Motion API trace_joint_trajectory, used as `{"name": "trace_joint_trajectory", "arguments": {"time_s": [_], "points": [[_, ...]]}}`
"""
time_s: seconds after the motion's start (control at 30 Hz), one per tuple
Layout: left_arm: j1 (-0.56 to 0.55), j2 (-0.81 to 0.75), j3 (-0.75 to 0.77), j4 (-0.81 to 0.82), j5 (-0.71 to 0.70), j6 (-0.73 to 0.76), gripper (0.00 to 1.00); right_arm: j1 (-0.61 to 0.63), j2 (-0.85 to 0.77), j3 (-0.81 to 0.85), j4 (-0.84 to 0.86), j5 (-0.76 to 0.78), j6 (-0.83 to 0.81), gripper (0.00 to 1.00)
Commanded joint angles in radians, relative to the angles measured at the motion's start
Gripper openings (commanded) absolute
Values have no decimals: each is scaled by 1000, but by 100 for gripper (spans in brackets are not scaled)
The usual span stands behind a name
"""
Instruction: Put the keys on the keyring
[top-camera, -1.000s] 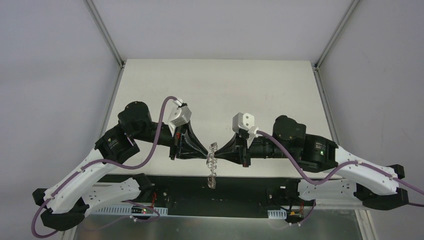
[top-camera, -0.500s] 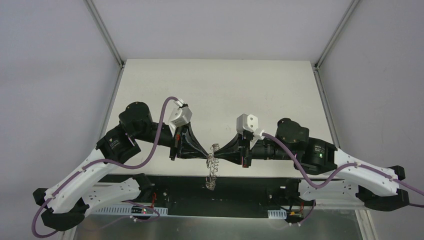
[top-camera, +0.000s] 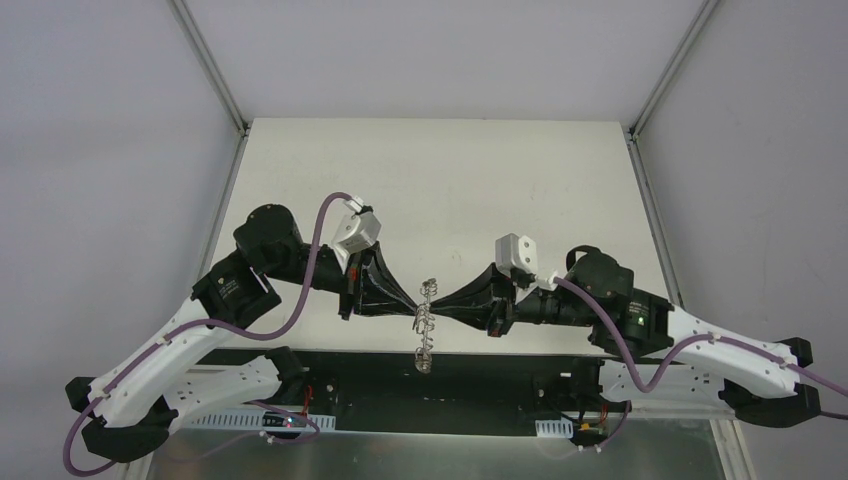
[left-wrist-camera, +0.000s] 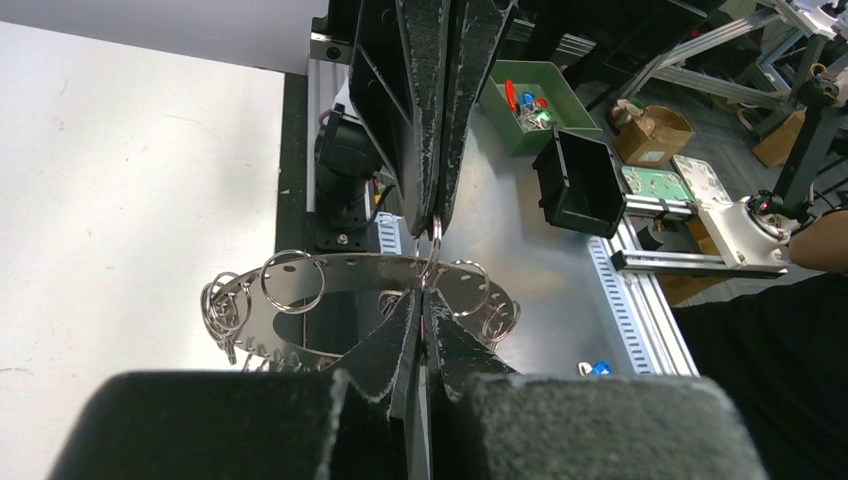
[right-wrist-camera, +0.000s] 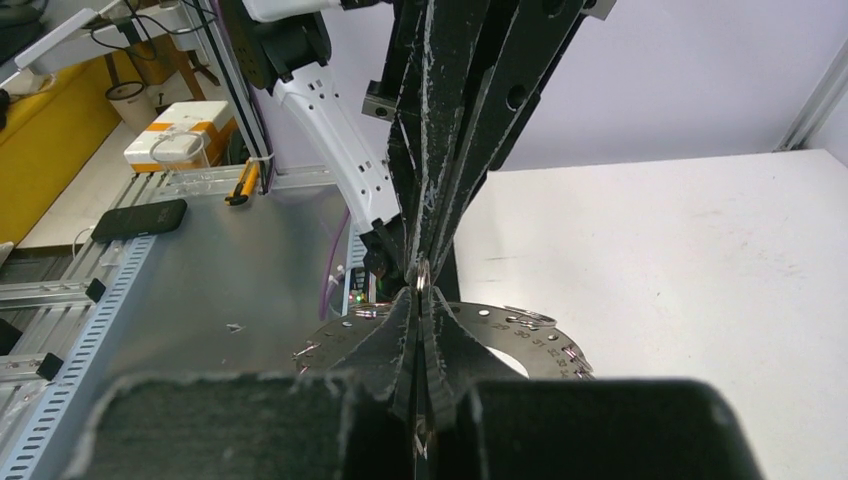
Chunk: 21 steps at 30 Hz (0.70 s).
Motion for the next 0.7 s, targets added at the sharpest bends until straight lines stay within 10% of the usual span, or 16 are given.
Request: {"name": "trace_joint_trajectory", "arguments": {"time_s": [0.0, 0.67], "points": [[-7, -16, 8, 44, 4, -3, 0, 8, -37, 0, 175, -37, -14, 0], [-7, -12, -2, 134, 6, -50, 0, 12, -39, -151, 554, -151, -54, 0]]}}
